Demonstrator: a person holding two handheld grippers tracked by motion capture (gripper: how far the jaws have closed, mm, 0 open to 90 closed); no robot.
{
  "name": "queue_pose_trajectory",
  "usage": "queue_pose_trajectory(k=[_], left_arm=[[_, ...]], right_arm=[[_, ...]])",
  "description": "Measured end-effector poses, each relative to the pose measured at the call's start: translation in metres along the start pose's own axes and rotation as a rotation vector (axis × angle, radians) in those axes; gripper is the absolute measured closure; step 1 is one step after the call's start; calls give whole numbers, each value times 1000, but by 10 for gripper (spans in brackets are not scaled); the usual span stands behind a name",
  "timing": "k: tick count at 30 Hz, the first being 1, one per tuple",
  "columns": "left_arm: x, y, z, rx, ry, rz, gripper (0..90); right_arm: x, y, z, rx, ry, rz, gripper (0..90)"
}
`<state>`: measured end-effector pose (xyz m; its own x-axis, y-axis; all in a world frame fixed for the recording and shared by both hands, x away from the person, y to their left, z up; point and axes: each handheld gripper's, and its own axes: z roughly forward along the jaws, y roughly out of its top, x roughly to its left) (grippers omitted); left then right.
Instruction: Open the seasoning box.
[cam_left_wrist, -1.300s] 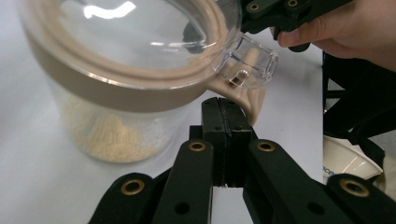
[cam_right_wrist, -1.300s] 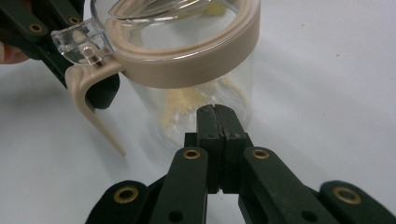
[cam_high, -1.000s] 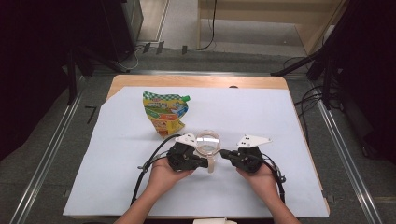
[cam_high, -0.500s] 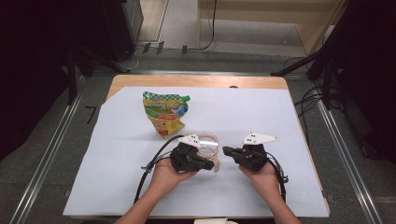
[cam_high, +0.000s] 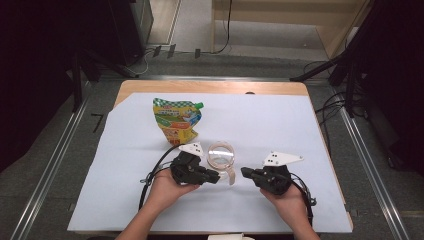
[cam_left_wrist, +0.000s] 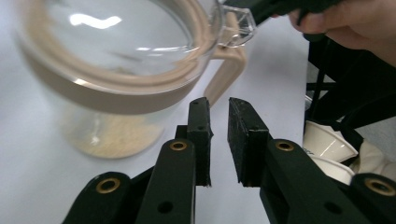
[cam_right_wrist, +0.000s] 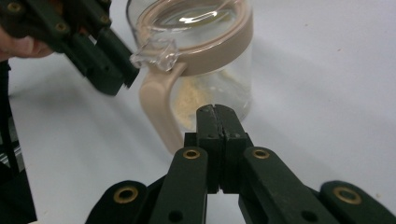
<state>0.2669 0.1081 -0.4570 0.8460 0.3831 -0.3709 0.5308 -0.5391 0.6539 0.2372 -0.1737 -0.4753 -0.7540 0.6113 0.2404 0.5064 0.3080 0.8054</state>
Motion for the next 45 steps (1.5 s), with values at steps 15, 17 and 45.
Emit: queue_pose_trajectory(k=[15, 17, 45], left_arm=[[7, -4, -9, 3, 3, 9, 657], [7, -4, -10, 5, -1, 12, 639], [12, -9, -15, 1, 18, 11, 488]], right_arm=[[22, -11, 2, 44, 50, -8, 900], [23, -12, 2, 44, 53, -10, 900], [34, -13, 32, 62, 21, -37, 900]])
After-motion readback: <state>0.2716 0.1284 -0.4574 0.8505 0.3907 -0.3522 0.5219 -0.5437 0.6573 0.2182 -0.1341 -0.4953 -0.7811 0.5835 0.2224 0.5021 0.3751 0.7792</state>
